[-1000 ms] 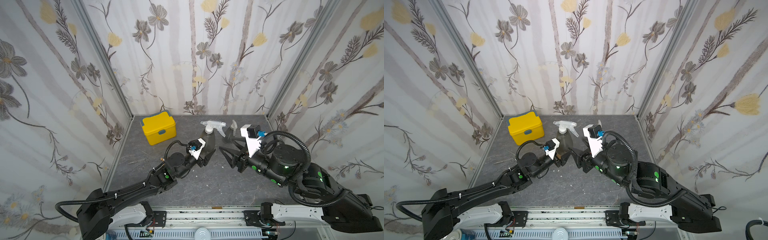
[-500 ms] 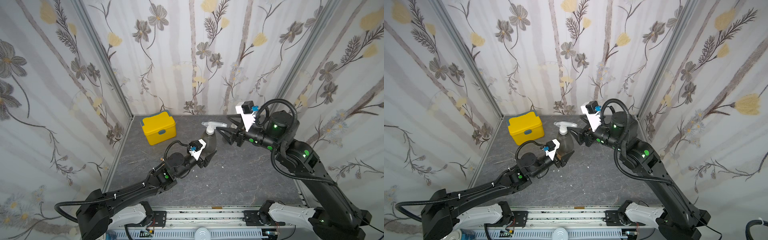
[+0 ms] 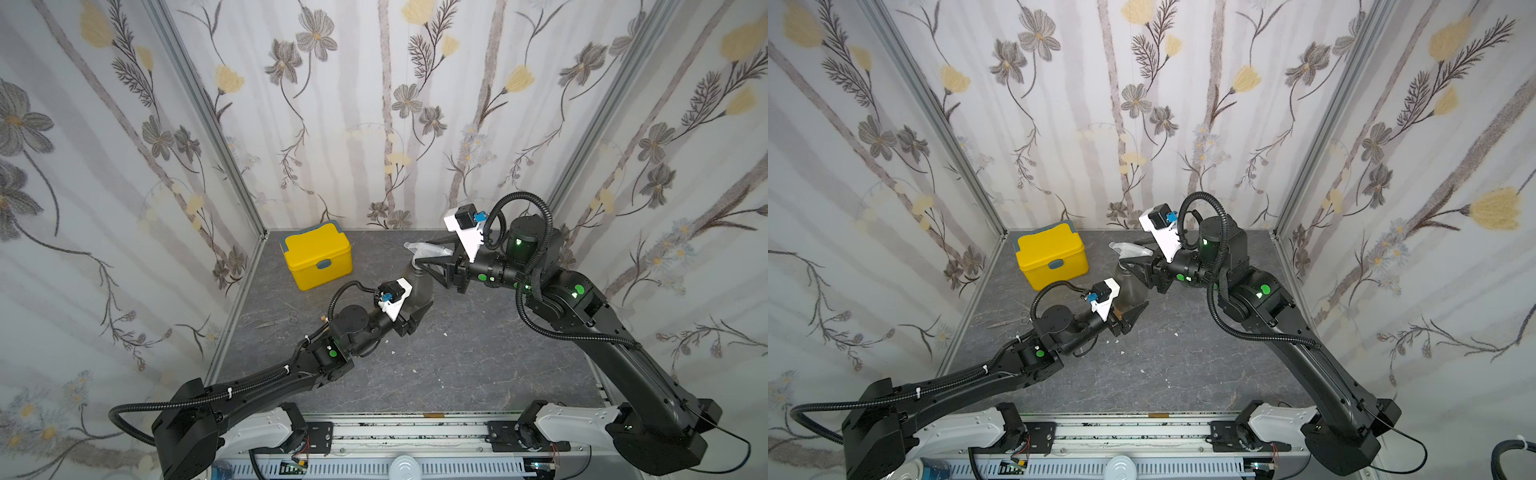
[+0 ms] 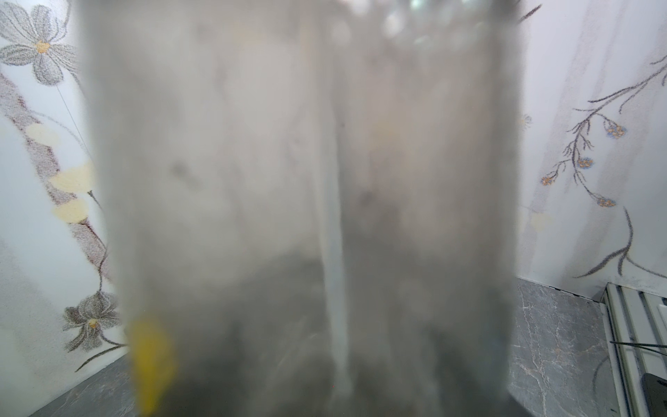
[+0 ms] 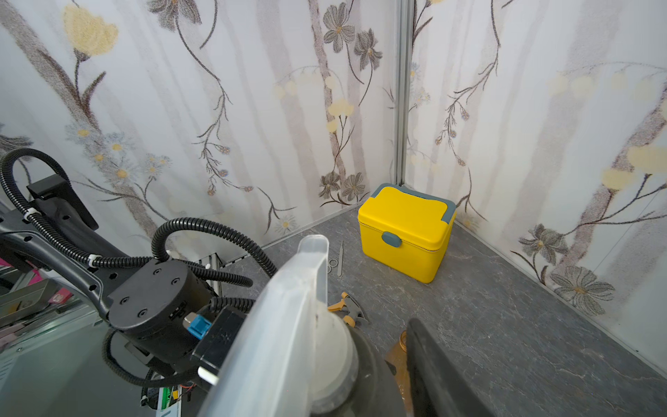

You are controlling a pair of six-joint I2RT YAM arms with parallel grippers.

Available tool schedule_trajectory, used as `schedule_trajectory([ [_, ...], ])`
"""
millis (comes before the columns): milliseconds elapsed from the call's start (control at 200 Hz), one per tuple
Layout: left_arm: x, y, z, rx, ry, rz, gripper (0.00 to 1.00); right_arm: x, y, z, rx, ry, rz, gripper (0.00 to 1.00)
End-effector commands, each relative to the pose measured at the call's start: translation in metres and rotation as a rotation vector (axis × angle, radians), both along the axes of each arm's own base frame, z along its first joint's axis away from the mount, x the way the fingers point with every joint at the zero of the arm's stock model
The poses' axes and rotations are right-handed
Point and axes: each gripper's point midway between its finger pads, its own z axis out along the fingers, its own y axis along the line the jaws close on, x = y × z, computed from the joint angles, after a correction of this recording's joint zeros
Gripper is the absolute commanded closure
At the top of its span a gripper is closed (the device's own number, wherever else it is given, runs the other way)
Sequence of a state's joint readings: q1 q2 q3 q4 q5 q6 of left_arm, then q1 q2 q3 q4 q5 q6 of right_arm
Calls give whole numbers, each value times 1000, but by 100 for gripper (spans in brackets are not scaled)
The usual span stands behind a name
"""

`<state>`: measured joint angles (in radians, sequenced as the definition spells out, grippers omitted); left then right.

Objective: Attach spray nozzles to spray bottles
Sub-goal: Screw the spray nozzle on the spray bottle.

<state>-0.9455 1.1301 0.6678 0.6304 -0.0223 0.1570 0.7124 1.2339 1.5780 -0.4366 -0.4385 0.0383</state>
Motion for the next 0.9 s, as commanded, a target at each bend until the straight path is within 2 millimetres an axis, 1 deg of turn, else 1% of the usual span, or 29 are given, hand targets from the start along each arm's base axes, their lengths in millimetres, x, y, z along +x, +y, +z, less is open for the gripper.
schedule_trajectory([
  [0, -2, 0, 15, -37, -28, -8, 33, 0, 4, 4, 22, -12, 15, 46],
  [125, -1, 0, 14, -36, -28, -3, 33, 1, 5, -2, 18, 1, 15, 46],
  [215, -1, 0, 13, -34, -26, -5, 33, 0, 4, -2, 26, 4, 15, 46],
  [270, -1, -1, 12, -32, -24, -6, 33, 0, 4, -2, 27, 5, 12, 48],
  [355, -1, -1, 13, -33, -24, -8, 33, 1, 4, -3, 26, 8, 9, 51],
  [495, -1, 0, 14, -36, -27, -3, 33, 1, 6, -9, 17, 22, 15, 62],
  [600, -1, 0, 14, -36, -27, -3, 33, 2, 4, -14, 16, 27, 3, 67],
  [694, 1, 1, 15, -38, -25, 5, 33, 5, 1, -20, 16, 30, -38, 69],
  [749, 2, 1, 15, -40, -24, 12, 33, 8, 0, -26, 16, 37, -71, 71],
  [859, 4, 3, 15, -42, -20, 28, 33, 16, -1, -39, 7, 49, -207, 75],
  [874, 5, 3, 15, -41, -20, 31, 33, 20, -3, -41, 5, 53, -240, 76],
  [894, 5, 3, 14, -40, -18, 35, 33, 13, 4, -42, 5, 57, -240, 77],
])
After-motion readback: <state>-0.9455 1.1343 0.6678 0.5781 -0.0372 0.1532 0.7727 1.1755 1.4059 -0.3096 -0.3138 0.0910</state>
